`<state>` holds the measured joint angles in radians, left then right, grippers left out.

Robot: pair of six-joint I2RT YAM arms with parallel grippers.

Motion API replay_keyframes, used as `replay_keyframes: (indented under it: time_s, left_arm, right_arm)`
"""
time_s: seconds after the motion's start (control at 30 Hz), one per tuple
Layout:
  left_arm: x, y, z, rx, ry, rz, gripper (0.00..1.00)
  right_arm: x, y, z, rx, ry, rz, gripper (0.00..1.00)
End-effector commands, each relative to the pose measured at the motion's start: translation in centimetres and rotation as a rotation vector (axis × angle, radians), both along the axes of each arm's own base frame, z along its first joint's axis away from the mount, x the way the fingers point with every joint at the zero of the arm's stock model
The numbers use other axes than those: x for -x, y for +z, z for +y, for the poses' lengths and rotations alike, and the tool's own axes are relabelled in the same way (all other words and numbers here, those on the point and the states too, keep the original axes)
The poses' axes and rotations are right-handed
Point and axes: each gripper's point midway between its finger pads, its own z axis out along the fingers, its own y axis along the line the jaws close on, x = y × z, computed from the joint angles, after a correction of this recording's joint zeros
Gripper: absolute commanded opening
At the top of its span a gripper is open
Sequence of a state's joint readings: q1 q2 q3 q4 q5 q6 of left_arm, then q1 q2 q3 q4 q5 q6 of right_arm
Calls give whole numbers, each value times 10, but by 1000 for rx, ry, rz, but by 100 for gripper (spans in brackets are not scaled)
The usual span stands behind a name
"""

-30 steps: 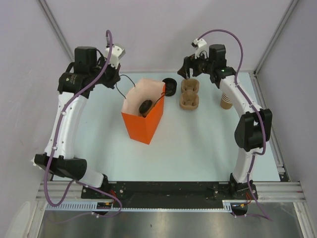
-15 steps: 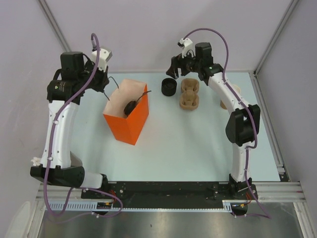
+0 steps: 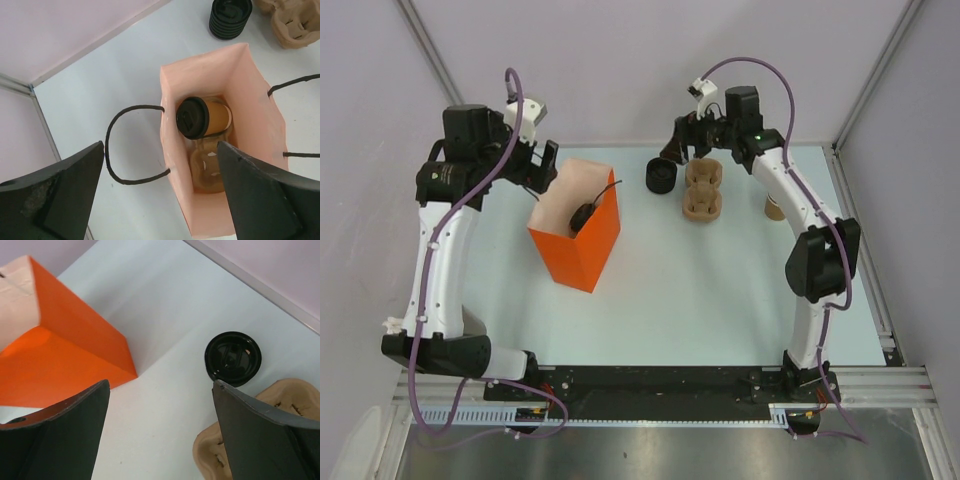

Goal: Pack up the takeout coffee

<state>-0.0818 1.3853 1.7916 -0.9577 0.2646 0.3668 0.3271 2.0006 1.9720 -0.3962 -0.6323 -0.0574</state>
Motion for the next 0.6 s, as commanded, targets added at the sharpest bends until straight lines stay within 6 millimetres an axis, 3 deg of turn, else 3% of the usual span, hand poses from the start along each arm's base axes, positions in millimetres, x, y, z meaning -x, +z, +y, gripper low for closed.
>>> replay_keyframes:
  time_s: [0.0, 0.1, 0.13, 0.3, 0.33, 0.5, 0.57]
  left_arm:
    - [14, 58, 6, 23, 20, -163, 100]
    - [26, 77, 16, 9, 48, -224, 99]
    - [29, 80, 24, -7, 76, -235, 100]
    - [55, 79, 56, -93, 192, -234, 99]
    - [70, 75, 70, -120, 243, -219, 100]
    - [118, 31, 76, -258, 167, -82, 99]
    - [141, 2, 80, -317, 136, 25, 99]
  right_arm:
    - [47, 78, 1, -103, 97, -103, 88]
    - [62, 79, -3, -109, 119, -89, 88]
    - [68, 71, -4, -103, 135, -69, 88]
    - [89, 73, -24, -61, 145, -83, 89]
    - [95, 68, -27, -43, 140, -62, 88]
    - [117, 61, -45, 32, 139, -66, 88]
    - [129, 61, -51, 55, 136, -66, 88]
